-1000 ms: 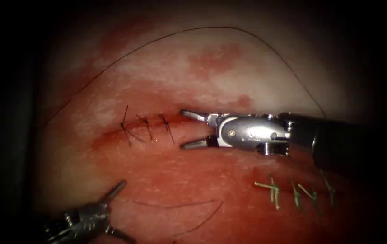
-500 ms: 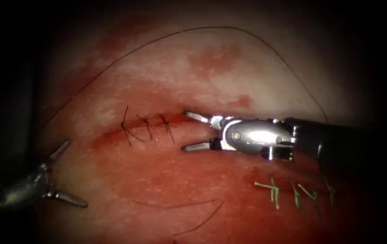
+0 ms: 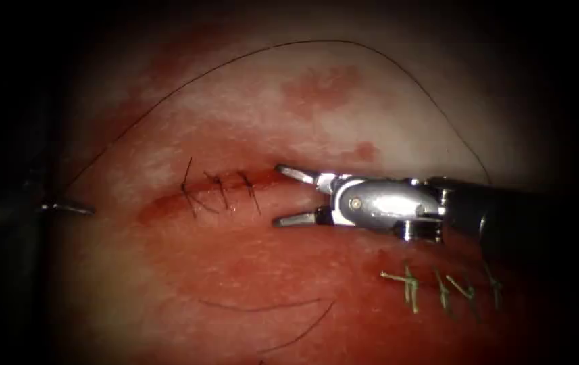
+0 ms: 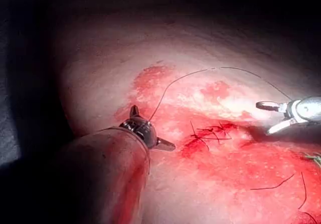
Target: Wound Closure
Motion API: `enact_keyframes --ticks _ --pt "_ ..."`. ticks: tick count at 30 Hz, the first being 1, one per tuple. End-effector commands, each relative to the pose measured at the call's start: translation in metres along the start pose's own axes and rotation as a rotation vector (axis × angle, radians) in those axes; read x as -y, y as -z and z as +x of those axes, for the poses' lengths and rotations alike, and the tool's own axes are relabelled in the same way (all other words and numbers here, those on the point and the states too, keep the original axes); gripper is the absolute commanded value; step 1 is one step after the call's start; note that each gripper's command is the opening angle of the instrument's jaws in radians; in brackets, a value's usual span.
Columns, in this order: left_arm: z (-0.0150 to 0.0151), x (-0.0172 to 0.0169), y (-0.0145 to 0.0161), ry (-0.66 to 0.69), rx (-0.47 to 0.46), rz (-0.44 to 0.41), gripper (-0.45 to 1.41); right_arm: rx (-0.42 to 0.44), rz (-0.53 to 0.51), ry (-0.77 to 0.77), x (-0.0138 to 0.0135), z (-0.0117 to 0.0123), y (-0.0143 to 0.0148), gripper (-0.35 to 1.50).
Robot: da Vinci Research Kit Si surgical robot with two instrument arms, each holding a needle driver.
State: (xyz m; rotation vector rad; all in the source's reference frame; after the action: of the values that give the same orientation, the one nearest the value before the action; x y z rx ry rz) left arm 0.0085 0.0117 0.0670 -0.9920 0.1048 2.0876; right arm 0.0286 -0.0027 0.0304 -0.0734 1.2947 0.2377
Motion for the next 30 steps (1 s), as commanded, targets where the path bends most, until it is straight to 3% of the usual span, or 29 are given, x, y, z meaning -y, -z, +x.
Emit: enact_keyframes --ticks 1,7,14,15,16,17,18,24,30 --pt "-0.0002 0.0003 -0.0012 -0.009 0.005 -0.002 0.82 -0.003 0.002 0.001 0.0 -0.0001 -0.0006 1.23" --pt "-0.002 0.0016 -0.0029 -0.03 0.029 -0.02 0.62 -0.003 0.002 0.001 0.0 -0.0002 -0.0007 1.23" --pt "-0.0041 0.0035 -0.0045 0.01 0.052 -0.042 0.59 -0.002 0.0 0.001 0.0 -0.0001 -0.0009 1.23" --pt "-0.0047 0.0035 -0.0049 0.024 0.058 -0.06 0.51 -0.001 -0.001 0.001 0.0001 -0.0001 -0.0009 1.23" --pt "-0.0049 0.0034 -0.0051 0.037 0.059 -0.077 0.3 -0.001 -0.001 0.001 0.0001 -0.0001 -0.001 1.23" --pt "-0.0052 0.0032 -0.0051 0.05 0.062 -0.1 -0.02 -0.001 -0.001 0.001 0.0 -0.0001 -0.001 1.23" --pt "-0.0055 0.0029 -0.0049 0.047 0.076 -0.124 -0.45 -0.001 -0.001 0.001 0.0 -0.0001 -0.001 1.23" --pt "-0.0041 0.0024 -0.0031 0.08 0.087 -0.15 -0.45 -0.001 -0.002 0.001 0.0 -0.0001 -0.001 1.23" --pt "-0.0004 0.0024 -0.0029 0.013 0.07 -0.147 -0.45 0.0 -0.002 0.001 0.0001 0.0 -0.001 1.23"
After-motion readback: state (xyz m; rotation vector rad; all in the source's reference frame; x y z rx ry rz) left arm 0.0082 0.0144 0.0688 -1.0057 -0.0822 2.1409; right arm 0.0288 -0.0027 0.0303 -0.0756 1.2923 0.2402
